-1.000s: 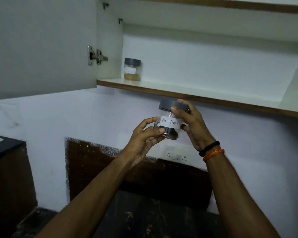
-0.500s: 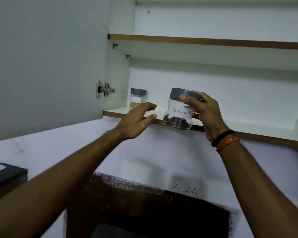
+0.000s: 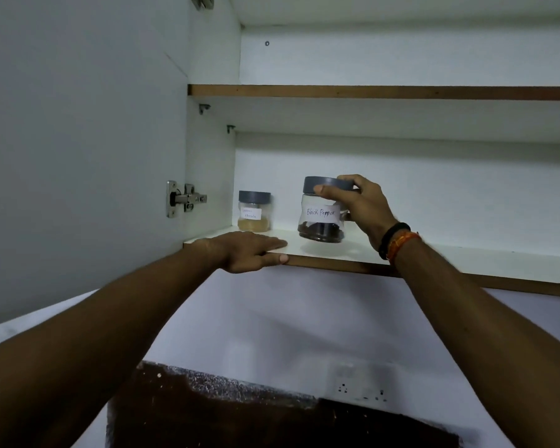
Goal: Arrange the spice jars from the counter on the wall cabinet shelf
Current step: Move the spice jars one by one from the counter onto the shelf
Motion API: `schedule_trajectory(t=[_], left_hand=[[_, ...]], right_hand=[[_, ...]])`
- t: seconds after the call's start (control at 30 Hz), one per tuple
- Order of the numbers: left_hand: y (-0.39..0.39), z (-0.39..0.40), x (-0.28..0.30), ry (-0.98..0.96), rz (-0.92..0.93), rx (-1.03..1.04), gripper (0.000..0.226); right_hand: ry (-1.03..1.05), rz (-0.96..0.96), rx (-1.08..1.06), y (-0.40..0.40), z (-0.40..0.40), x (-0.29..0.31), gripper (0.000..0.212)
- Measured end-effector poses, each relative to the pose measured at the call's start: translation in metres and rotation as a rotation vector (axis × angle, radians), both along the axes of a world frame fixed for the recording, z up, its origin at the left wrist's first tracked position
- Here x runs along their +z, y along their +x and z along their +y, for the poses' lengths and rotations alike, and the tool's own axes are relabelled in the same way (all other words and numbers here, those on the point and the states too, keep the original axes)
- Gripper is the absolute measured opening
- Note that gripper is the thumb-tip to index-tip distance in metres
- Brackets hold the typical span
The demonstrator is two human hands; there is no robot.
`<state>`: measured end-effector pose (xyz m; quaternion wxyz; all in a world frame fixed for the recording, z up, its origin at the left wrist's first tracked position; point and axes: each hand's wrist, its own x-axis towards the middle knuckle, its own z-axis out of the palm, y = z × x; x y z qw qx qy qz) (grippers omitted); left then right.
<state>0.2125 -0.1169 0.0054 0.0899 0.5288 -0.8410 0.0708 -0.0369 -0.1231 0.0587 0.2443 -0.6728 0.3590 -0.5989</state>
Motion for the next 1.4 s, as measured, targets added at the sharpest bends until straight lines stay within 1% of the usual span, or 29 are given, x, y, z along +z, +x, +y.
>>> schedule_trajectory(t=[0.1,0.23,0.37,0.5,0.6,0.7,0.93,1.07,1.2,1.33,1.4], left_hand=[[0.007,-0.009,0.004,-0.002,-0.036,-0.022,0.07],[0.013,-0.021,0.001,-0.059,-0.055,-0.067,0.073],[0.014,-0.024,-0.001,-0.094,-0.068,-0.099,0.074],[0.015,-0.025,0.0,-0.109,-0.079,-0.101,0.075],[0.015,-0.027,0.0,-0.105,-0.084,-0.095,0.076],[0.015,-0.028,0.001,-0.105,-0.079,-0.096,0.077],[0.016,-0.029,0.0,-0.122,-0.068,-0.098,0.08],[0.017,-0.029,0.0,-0.125,-0.066,-0.093,0.079],[0.016,-0.029,0.0,-0.126,-0.081,-0.088,0.078],[0.016,-0.029,0.0,-0.127,-0.074,-0.085,0.076],[0.016,-0.029,0.001,-0.126,-0.077,-0.085,0.076]], right_hand=[[0.024,0.051,-0.024,0.005,-0.028,0.001,0.059],[0.068,0.084,-0.039,0.016,-0.07,0.001,0.056],[0.116,0.164,-0.066,0.028,-0.101,0.003,0.059],[0.176,0.226,-0.017,0.038,-0.126,0.007,0.055],[0.157,0.277,-0.004,0.043,-0.137,0.008,0.051],[0.111,0.297,-0.034,0.047,-0.145,0.007,0.039],[0.109,0.362,-0.086,0.057,-0.16,0.009,0.048],[0.075,0.363,-0.124,0.066,-0.166,0.011,0.043],[0.074,0.381,-0.137,0.068,-0.17,0.011,0.042],[0.068,0.384,-0.132,0.069,-0.174,0.009,0.034],[0.062,0.388,-0.14,0.07,-0.175,0.008,0.035]])
